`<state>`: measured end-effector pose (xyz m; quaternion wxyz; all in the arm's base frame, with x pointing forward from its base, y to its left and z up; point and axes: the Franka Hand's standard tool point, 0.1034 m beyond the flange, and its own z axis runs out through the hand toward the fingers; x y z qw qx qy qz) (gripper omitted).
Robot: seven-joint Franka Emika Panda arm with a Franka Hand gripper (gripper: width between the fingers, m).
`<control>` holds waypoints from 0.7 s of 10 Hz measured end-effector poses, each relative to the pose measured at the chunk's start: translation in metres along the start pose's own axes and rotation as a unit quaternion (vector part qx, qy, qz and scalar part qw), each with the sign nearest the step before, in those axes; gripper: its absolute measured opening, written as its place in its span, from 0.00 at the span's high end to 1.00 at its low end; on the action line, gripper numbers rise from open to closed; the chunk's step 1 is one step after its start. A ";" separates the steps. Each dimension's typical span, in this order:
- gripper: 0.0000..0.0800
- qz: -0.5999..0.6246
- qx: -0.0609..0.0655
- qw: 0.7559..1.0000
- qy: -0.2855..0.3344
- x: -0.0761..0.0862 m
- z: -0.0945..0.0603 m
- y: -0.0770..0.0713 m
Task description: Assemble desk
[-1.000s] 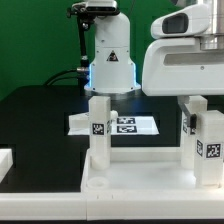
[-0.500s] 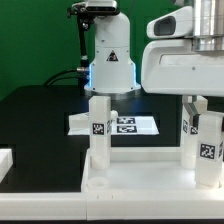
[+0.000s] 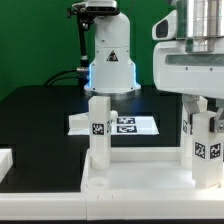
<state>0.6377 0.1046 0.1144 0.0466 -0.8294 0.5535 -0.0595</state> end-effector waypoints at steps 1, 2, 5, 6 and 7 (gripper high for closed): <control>0.64 0.095 -0.004 0.995 -0.009 -0.003 0.000 0.001; 0.64 0.208 0.003 0.978 -0.024 -0.004 0.001 0.002; 0.55 0.200 0.006 0.979 -0.028 -0.007 0.002 0.002; 0.38 0.120 0.004 0.993 -0.020 -0.008 0.001 0.002; 0.25 0.033 0.004 0.999 -0.014 -0.009 0.000 0.001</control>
Offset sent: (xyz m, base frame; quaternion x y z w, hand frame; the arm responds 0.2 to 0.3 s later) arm 0.0000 0.0000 0.0000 0.0000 0.0000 -0.0650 0.9979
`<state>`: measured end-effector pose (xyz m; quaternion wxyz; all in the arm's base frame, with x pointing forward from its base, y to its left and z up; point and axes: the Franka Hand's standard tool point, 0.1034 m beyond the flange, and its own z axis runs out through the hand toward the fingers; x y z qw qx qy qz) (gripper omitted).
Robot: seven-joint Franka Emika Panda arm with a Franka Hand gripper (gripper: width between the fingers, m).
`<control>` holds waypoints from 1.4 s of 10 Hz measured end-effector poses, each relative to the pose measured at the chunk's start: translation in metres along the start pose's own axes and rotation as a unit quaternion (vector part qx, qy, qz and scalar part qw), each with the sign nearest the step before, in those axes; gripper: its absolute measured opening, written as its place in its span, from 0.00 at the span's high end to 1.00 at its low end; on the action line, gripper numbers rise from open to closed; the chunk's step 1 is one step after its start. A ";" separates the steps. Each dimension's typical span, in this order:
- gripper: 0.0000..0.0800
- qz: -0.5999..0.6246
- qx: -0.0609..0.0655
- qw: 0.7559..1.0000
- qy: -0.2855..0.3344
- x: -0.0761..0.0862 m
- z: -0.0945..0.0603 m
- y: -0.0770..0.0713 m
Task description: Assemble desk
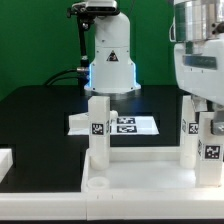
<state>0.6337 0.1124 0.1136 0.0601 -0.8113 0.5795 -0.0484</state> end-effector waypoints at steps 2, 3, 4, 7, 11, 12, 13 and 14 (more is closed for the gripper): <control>0.20 -0.138 -0.003 0.990 0.002 -0.008 0.001 -0.001; 0.19 -0.159 -0.003 0.987 0.003 -0.006 0.001 -0.001; 0.19 -0.194 -0.003 0.981 0.004 -0.005 0.001 -0.001; 0.19 -0.427 -0.014 0.904 0.018 -0.006 0.000 -0.004; 0.51 -0.436 -0.017 0.900 0.017 -0.009 0.003 -0.003; 0.51 -0.389 -0.015 0.921 0.017 -0.009 0.002 -0.003; 0.64 -0.311 -0.019 0.950 0.017 -0.005 0.002 -0.002; 0.64 -0.222 -0.022 0.975 0.015 -0.005 0.001 -0.001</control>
Offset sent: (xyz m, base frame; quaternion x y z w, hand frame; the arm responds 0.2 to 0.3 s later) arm 0.0000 0.0000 0.0000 0.0000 0.0000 -0.1296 0.9916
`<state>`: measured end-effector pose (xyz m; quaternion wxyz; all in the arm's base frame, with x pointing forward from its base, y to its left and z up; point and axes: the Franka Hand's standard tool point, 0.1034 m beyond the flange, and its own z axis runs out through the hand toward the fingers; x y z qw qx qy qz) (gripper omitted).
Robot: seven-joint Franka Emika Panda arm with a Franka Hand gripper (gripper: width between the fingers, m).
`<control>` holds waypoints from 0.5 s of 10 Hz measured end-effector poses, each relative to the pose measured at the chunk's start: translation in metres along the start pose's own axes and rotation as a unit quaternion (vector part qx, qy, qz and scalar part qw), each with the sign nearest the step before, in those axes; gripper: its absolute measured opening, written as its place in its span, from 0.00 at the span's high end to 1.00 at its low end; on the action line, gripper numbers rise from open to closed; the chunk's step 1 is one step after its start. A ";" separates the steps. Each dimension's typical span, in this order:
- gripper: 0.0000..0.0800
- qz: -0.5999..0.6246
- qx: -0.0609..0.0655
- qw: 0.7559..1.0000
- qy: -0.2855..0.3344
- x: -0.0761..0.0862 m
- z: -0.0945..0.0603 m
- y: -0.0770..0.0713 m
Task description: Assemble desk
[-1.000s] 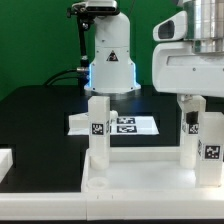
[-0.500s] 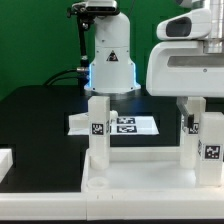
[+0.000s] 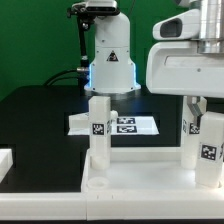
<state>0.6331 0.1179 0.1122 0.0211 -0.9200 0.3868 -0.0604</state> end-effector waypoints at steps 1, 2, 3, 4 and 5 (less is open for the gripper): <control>0.64 0.106 0.005 0.994 -0.013 -0.002 0.001 0.000; 0.64 0.191 0.015 0.981 -0.029 -0.001 0.002 0.001; 0.64 0.207 0.013 0.978 -0.028 -0.002 0.003 0.000; 0.64 0.233 0.013 0.972 -0.029 -0.002 0.003 0.000; 0.64 0.259 0.013 0.965 -0.029 -0.002 0.003 0.000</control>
Offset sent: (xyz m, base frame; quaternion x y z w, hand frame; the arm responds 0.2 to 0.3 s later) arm 0.0000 0.0000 0.0000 0.0000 0.0000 0.1938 0.9810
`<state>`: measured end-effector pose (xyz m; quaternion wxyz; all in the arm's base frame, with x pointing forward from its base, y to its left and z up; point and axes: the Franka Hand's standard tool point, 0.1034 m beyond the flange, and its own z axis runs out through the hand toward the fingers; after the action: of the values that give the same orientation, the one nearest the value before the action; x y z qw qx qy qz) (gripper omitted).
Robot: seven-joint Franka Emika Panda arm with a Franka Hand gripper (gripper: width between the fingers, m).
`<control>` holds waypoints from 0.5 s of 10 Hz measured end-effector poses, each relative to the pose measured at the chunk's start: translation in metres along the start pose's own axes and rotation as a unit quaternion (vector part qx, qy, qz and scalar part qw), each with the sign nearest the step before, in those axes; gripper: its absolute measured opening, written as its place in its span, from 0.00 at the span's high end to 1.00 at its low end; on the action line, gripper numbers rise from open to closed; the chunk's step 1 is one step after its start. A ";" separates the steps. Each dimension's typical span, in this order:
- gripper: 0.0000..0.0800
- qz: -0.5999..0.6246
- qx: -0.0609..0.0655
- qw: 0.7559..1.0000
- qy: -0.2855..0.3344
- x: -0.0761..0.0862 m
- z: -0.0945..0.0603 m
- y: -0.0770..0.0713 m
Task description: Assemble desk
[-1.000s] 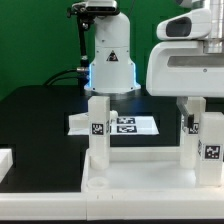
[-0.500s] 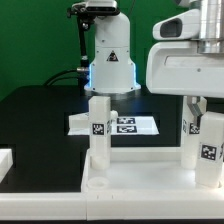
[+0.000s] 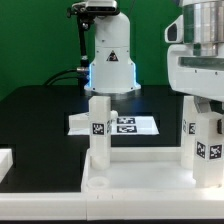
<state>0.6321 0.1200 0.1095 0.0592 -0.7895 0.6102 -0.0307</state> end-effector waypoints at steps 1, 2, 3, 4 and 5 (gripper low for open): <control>0.64 0.062 0.003 0.998 -0.005 -0.001 0.000 -0.001; 0.64 0.139 0.009 0.990 -0.017 -0.001 0.000 -0.002; 0.64 0.163 0.019 0.986 -0.023 0.000 0.001 -0.003; 0.51 0.131 0.019 0.991 -0.022 -0.001 0.001 -0.003; 0.51 0.108 0.015 0.994 -0.020 -0.002 0.001 -0.003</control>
Offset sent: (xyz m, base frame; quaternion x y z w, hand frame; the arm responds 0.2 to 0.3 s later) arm 0.0000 0.0000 0.0000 0.0000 0.0000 -0.0650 0.9979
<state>0.6342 0.1226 0.1089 0.0863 -0.7187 0.6897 -0.0178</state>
